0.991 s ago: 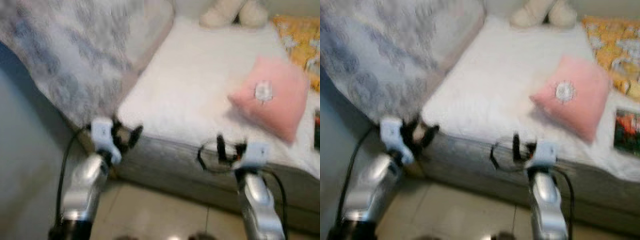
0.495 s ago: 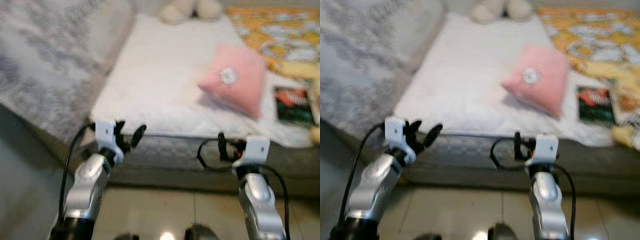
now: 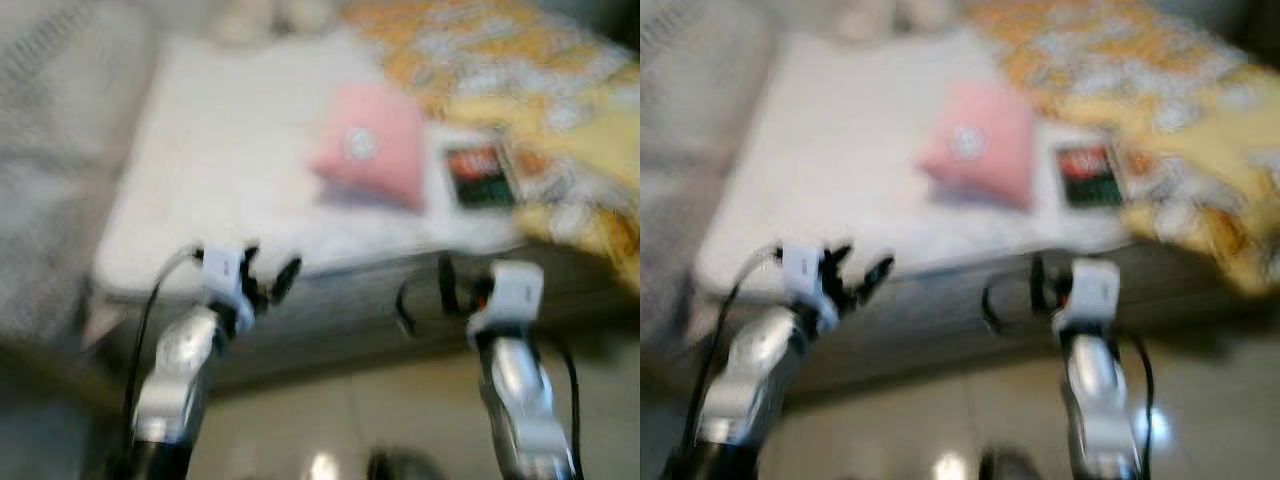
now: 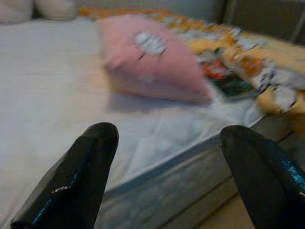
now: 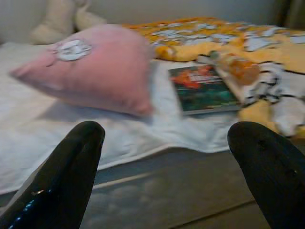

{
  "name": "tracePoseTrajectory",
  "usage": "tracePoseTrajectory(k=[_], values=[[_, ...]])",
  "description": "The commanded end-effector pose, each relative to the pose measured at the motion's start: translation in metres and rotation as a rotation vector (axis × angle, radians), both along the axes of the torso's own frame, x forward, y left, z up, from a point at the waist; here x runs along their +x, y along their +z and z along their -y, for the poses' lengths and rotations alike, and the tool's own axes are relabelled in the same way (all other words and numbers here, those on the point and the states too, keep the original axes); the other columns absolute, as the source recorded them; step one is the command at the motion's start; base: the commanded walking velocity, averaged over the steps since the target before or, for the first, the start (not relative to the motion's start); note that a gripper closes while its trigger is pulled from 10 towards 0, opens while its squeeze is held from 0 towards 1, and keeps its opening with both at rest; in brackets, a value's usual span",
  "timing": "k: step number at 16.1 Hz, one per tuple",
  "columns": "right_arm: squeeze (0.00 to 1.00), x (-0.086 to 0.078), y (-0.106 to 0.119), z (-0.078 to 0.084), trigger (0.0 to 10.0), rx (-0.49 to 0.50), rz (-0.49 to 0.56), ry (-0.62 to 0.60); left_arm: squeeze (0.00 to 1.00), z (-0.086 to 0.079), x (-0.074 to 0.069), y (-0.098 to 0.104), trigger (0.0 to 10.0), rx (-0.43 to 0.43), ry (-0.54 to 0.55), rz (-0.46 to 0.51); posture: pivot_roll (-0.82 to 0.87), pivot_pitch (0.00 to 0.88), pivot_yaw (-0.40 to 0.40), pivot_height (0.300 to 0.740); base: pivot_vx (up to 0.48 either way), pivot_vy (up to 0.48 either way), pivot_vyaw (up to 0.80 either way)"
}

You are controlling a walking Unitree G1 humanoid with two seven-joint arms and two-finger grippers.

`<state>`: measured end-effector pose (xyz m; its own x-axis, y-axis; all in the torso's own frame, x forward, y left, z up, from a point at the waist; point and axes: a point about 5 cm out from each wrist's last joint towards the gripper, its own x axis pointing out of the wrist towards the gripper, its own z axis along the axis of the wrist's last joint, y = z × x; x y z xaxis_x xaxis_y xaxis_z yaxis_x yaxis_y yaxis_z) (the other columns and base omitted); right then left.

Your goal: Clean up the room

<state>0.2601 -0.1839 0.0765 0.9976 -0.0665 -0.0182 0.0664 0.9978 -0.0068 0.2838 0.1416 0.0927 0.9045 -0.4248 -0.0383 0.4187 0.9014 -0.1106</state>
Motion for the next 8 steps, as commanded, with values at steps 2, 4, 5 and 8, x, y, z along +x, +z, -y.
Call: tracePoseTrajectory(k=[2,4,5,8], values=[[0.00,0.0023,0.0012,-0.0026,10.0,0.008,0.012,0.017,0.00,-0.0017,0.0024,0.0022,10.0,-0.014,0.023,0.005,-0.08,0.000,0.089,0.740,0.000,0.000,-0.41],[0.00,0.0021,0.0014,-0.0025,10.0,0.006,0.013,0.019,0.00,-0.0013,0.0035,0.0040,10.0,-0.030,0.029,0.015,-0.09,0.000,0.093,0.740,0.390,0.000,-0.41],[0.00,0.0021,0.0020,-0.0026,10.0,-0.001,0.017,0.021,0.00,0.0005,0.0031,0.0057,10.0,-0.031,0.024,0.028,-0.09,0.000,0.096,0.740,0.458,0.000,-0.42],[0.00,0.0045,-0.0002,-0.0026,10.0,-0.019,-0.006,0.020,0.00,0.0050,0.0030,0.0078,10.0,-0.033,0.022,0.034,-0.09,0.000,0.093,0.740,0.360,0.234,-0.28]])
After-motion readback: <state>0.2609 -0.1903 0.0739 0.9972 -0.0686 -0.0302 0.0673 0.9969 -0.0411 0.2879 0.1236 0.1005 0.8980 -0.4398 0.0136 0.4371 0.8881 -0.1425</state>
